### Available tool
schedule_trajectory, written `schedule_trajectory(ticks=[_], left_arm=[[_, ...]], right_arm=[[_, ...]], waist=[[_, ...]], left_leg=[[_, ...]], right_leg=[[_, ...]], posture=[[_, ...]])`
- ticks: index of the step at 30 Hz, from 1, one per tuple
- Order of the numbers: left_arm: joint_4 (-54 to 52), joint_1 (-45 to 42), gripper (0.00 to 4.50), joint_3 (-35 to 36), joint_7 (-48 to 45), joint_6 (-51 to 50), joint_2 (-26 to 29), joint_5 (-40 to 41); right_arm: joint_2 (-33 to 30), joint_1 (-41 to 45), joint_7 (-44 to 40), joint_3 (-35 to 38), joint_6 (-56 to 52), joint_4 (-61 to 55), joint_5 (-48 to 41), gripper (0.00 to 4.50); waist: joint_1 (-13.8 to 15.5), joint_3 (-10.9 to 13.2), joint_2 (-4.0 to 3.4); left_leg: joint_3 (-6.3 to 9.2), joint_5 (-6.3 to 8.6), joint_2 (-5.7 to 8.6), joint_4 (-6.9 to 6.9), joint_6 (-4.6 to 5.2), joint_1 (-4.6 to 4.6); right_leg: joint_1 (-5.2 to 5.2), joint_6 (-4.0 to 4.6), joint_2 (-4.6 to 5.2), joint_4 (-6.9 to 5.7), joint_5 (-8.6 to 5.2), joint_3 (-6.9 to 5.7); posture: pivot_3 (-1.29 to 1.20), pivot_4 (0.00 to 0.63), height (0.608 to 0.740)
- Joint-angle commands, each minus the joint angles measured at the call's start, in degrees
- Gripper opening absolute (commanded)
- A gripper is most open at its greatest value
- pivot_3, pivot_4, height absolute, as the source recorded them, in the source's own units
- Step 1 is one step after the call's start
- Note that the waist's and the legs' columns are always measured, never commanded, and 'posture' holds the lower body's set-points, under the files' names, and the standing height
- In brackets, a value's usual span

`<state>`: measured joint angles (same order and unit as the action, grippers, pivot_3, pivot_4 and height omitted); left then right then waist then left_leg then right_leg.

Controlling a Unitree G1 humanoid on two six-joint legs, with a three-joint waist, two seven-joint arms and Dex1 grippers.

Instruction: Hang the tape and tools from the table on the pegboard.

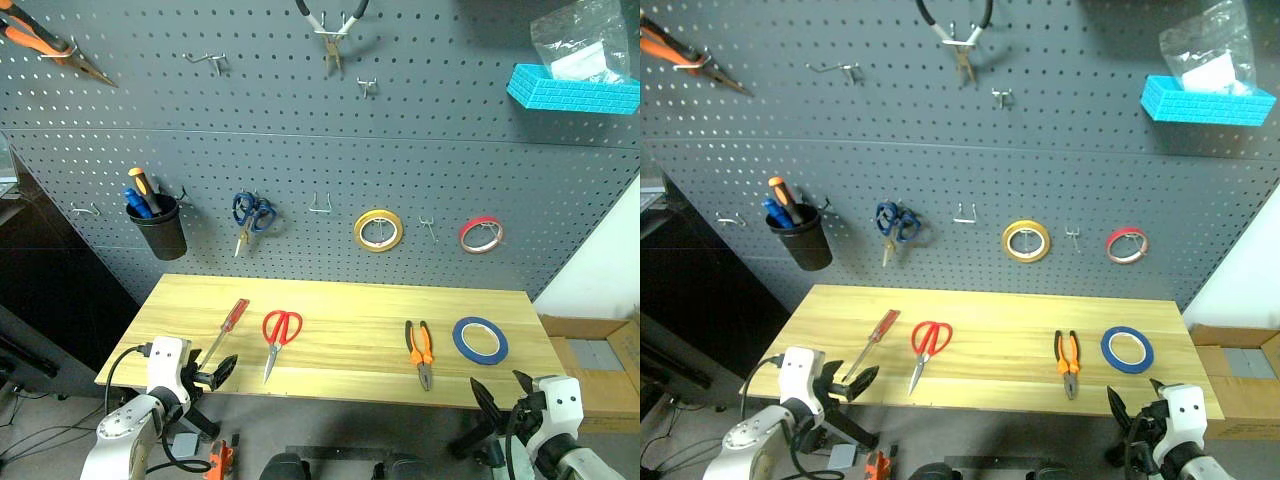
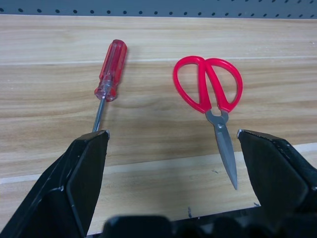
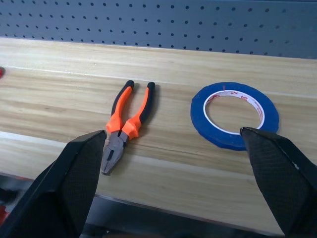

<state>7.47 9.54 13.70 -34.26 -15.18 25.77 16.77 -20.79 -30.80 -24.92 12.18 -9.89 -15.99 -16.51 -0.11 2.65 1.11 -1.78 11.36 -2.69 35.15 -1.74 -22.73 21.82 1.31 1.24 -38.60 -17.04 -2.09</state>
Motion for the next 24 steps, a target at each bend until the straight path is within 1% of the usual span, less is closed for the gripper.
schedule_trajectory(ticks=[1, 4, 5, 8, 9, 11, 12, 14, 16, 20, 23, 24], left_arm=[[-5.11, -4.53, 4.46, -2.11, -2.01, -2.36, 1.17, 1.41], [-6.69, -6.37, 4.46, -4.55, -4.03, -4.65, 1.0, 1.94], [-6.43, -8.26, 4.46, -6.8, -5.39, -5.39, 0.55, 1.73], [-5.45, -12.74, 4.46, -11.8, -7.74, -7.41, -0.51, 0.97], [-5.31, -14.09, 4.46, -13.48, -8.23, -7.68, -0.74, 0.33], [-5.32, -17.19, 4.46, -16.85, -8.96, -8.68, -1.48, -0.79], [-4.29, -19.05, 4.46, -18.82, -9.09, -8.35, -1.99, -2.11], [-0.89, -23.33, 4.46, -23.11, -10.51, -6.56, -3.92, -4.29], [4.0, -28.36, 4.46, -26.73, -11.36, -3.72, -7.1, -6.59], [10.83, -35.62, 4.46, -32.18, -12.71, 1.46, -12.75, -10.36], [16.78, -40.66, 4.46, -35.09, -13.26, 5.18, -17.78, -12.63], [18.59, -41.96, 4.46, -35.68, -13.35, 6.32, -19.13, -13.32]], right_arm=[[-3.78, 5.26, 0.18, 0.41, -4.42, -4.25, 0.94, 4.5], [-6.12, 7.76, 0.45, 0.86, -7.45, -4.27, 1.45, 4.5], [-7.56, 9.12, -0.04, 0.72, -8.58, -3.61, 2.02, 4.5], [-10.46, 11.66, -1.38, 0.16, -10.92, -2.42, 2.97, 4.5], [-11.17, 12.32, -1.67, -0.21, -11.41, -2.08, 3.3, 4.5], [-12.48, 13.75, -2.96, -0.66, -13.1, -1.78, 2.88, 4.5], [-12.75, 14.87, -3.47, -0.91, -13.83, -1.27, 2.54, 4.5], [-13.53, 17.38, -4.84, -1.49, -15.64, 0.46, 1.93, 4.5], [-15.08, 19.69, -6.72, -2.5, -15.97, 3.51, 2.66, 4.5], [-17.08, 23.86, -9.25, -3.95, -15.59, 9.26, 3.57, 4.5], [-18.03, 27.73, -11.4, -5.39, -15.04, 14.4, 4.29, 4.5], [-18.24, 28.89, -11.95, -5.68, -15.02, 15.94, 4.61, 4.5]], waist=[[0.03, 0.05, 0.01], [0.12, 0.38, 0.07], [0.16, 0.66, 0.06], [0.44, 1.98, 0.09], [0.54, 2.38, 0.21], [0.67, 3.59, 0.42], [0.71, 4.23, 0.5], [0.73, 5.48, 0.53], [0.91, 7.1, 0.52], [1.08, 9.11, 0.71], [1.12, 10.1, 0.68], [1.12, 10.4, 0.72]], left_leg=[[0.0, 0.0, 0.0, 0.0, 0.0, 0.01], [0.0, 0.0, 0.02, 0.0, 0.0, 0.09], [0.0, -0.01, 0.02, 0.0, 0.01, 0.11], [-0.06, -0.06, 0.05, 0.0, 0.1, 0.15], [-0.08, -0.22, 0.05, 0.0, 0.36, 0.01], [-0.05, -0.24, 0.03, 0.0, 0.39, -0.05], [-0.04, -0.24, 0.0, 0.0, 0.39, -0.09], [-0.03, -0.25, -0.01, -0.01, 0.4, -0.14], [-0.04, -0.25, 0.01, 0.01, 0.41, -0.18], [-0.07, -0.27, 0.06, 0.01, 0.44, -0.48], [-0.05, -0.26, 0.1, 0.09, 0.45, -1.16], [-0.06, -0.26, 0.14, 0.11, 0.46, -1.18]], right_leg=[[-0.01, 0.0, 0.0, -0.01, 0.0, -0.01], [-0.07, -0.02, 0.0, -0.04, 0.01, -0.03], [-0.1, -0.01, 0.0, -0.04, 0.01, -0.04], [-0.18, -0.03, -0.01, -0.04, -0.03, -0.01], [-0.22, -0.05, -0.02, -0.06, -0.02, 0.01], [-0.3, -0.16, -0.11, -0.1, -0.03, 0.04], [-0.25, -0.37, -0.13, -0.12, 0.08, 0.04], [-0.22, -0.41, -0.18, -0.13, 0.09, 0.05], [-0.2, -0.5, -0.18, -0.14, 0.13, 0.1], [0.0, -0.67, -0.17, -0.09, 0.09, 0.14], [0.56, -0.8, -0.21, -0.14, 0.08, 0.08], [0.56, -0.85, -0.21, -0.16, 0.09, 0.07]], posture=[[0.03, 0.014, 0.74], [0.03, 0.055, 0.74], [0.03, 0.077, 0.74], [0.03, 0.103, 0.74], [0.03, 0.114, 0.74], [0.03, 0.161, 0.74], [0.03, 0.169, 0.74], [0.03, 0.21, 0.74], [0.03, 0.237, 0.74], [0.03, 0.277, 0.74], [0.03, 0.289, 0.74], [0.03, 0.291, 0.74]])
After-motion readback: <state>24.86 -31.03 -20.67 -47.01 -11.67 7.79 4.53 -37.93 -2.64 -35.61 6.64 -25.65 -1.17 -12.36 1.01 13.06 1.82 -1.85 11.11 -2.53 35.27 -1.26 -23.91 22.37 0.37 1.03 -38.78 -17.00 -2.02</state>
